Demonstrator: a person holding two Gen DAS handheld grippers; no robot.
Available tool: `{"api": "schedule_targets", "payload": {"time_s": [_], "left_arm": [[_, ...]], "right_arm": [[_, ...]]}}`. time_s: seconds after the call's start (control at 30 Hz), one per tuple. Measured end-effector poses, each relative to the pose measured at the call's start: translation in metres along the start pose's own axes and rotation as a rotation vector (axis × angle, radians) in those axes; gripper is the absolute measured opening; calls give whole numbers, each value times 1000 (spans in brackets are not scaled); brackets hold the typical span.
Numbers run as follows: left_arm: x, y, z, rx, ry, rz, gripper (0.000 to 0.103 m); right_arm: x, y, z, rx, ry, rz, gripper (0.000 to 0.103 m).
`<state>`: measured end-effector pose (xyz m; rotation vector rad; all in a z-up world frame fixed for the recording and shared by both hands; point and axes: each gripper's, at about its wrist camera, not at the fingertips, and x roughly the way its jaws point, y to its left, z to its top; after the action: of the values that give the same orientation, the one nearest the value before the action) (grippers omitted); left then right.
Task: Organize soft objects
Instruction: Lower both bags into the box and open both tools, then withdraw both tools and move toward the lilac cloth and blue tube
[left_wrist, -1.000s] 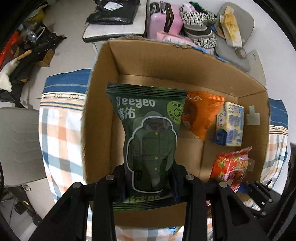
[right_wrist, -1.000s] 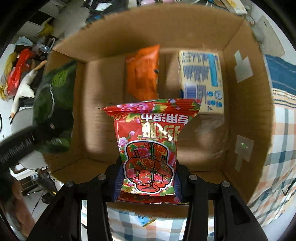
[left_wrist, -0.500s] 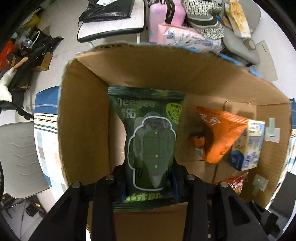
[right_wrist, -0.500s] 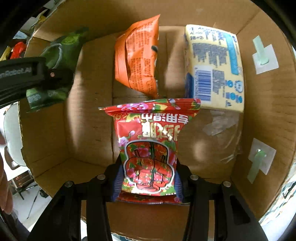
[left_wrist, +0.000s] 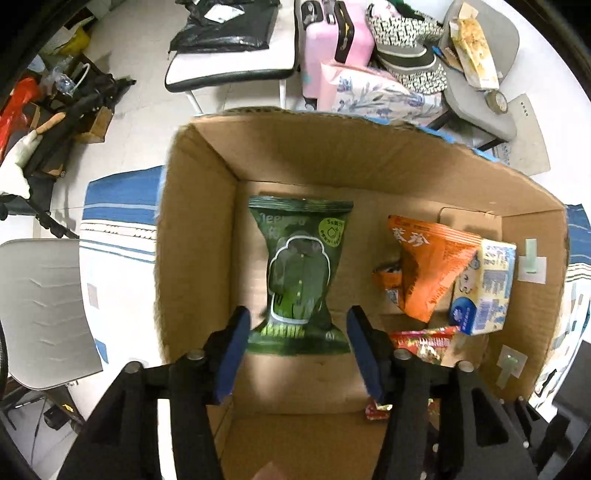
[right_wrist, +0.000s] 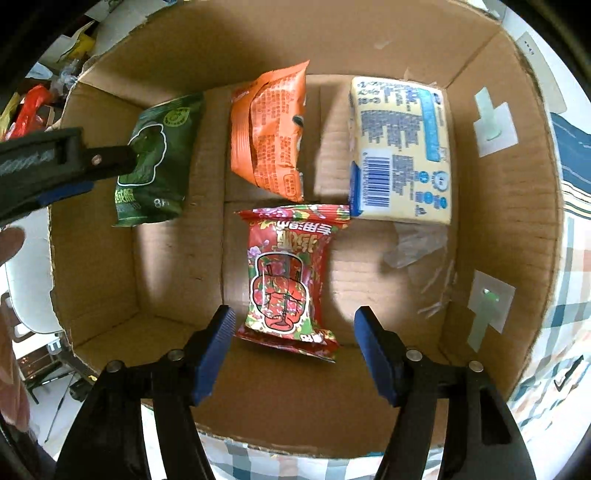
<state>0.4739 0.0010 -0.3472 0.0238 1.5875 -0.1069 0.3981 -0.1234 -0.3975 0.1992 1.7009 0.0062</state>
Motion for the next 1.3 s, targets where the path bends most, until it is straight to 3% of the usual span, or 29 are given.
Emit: {"api": "schedule_targets", "payload": {"time_s": [0.03,0.1,0.13,0.17,0.2,0.3,0.67,0.73,0.77,1.07,1.3], "left_arm": [[-4,0,-3,5,-13,5,58],[-12,0,-13,21,-42,33,72],[-15,0,-18,29,-58,44,84],[-19,-1,-23,35,-72,53,93],[-21,2,-28,38,-82,57,95],[-31,8,-47,25,-113,47,95],[-67,5,-106,-10,-230,39,95],[-79,5,-118,-18,-266,42,97],[-82,5,-121,-20,-277,39,103],[-136,1,-165,-39,-405,29,103],[-166,-4,-200,-49,-474,31,103]], "right_arm": [[-2,0,2,2,-1,-4,70],[-5,-5,-2,4,-9,-15,70],[-7,-5,-3,5,-16,-19,72],[-9,-6,-5,7,-21,-24,78],[-13,-6,-6,11,-27,-24,86],[-21,-8,-13,13,-53,-59,102],[-62,-13,-54,12,-180,-122,102],[-78,-16,-63,11,-208,-124,102],[-85,-17,-68,10,-220,-125,102],[-139,-17,-118,-10,-366,-133,102],[-168,-17,-150,-11,-428,-116,102]]}}
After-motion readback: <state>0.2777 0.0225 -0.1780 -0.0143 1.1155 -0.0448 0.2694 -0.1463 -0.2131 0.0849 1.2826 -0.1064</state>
